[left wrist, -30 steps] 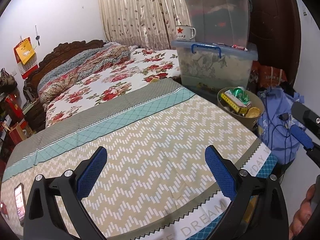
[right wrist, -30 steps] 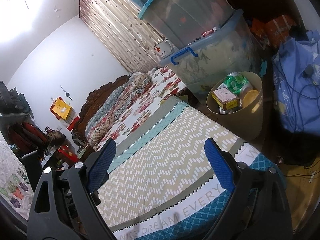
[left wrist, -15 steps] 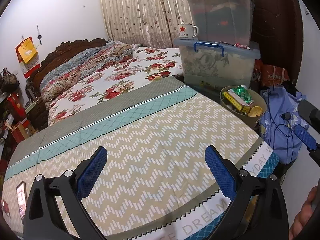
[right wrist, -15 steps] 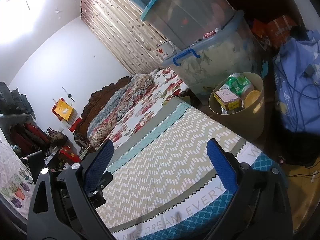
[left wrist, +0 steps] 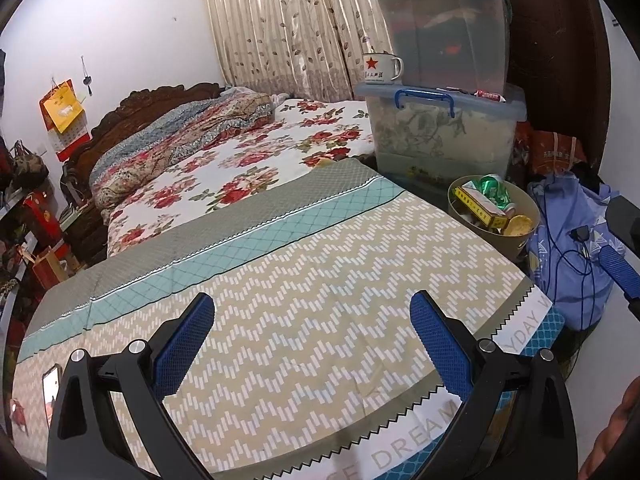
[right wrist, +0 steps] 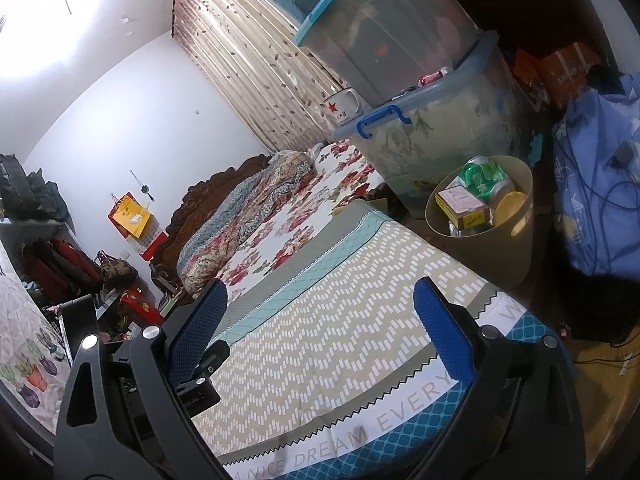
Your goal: Collect trash
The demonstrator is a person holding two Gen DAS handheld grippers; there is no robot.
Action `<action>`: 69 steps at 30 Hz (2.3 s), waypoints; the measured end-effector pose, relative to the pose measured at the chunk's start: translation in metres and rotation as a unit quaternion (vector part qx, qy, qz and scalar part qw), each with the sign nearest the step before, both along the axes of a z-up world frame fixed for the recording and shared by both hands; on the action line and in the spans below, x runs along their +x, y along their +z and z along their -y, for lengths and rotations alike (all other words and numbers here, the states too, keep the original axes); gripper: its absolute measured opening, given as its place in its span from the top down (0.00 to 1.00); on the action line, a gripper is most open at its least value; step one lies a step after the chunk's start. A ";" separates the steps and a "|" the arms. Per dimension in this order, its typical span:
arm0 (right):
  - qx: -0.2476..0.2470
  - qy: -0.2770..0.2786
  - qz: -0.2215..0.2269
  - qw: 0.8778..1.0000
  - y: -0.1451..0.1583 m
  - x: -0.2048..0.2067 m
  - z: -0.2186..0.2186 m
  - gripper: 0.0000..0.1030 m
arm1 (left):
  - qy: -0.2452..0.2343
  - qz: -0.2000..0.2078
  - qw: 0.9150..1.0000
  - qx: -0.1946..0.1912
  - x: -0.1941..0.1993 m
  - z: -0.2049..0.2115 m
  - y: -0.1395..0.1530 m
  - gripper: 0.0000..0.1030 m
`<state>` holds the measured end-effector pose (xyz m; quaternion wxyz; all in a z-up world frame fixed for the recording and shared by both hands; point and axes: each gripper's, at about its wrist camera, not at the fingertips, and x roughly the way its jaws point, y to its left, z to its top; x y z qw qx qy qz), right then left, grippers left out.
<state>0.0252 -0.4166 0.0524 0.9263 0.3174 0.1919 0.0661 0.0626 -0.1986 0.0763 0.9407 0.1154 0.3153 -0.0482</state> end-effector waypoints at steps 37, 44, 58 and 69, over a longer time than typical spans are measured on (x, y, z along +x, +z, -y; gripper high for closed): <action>-0.004 0.001 0.005 1.000 0.005 -0.006 -0.006 0.09 | 0.010 -0.045 0.998 -0.038 0.006 -0.012 -0.010 0.08; -0.004 0.005 0.001 1.000 0.004 -0.003 -0.007 0.09 | 0.012 -0.040 0.999 -0.023 0.005 -0.010 -0.010 0.08; -0.006 0.015 -0.006 1.000 0.002 0.004 -0.007 0.09 | 0.010 -0.027 0.999 -0.014 0.001 -0.011 -0.008 0.08; -0.006 0.016 -0.006 1.000 0.001 0.005 -0.009 0.09 | 0.006 -0.025 0.999 -0.023 -0.001 -0.011 -0.006 0.08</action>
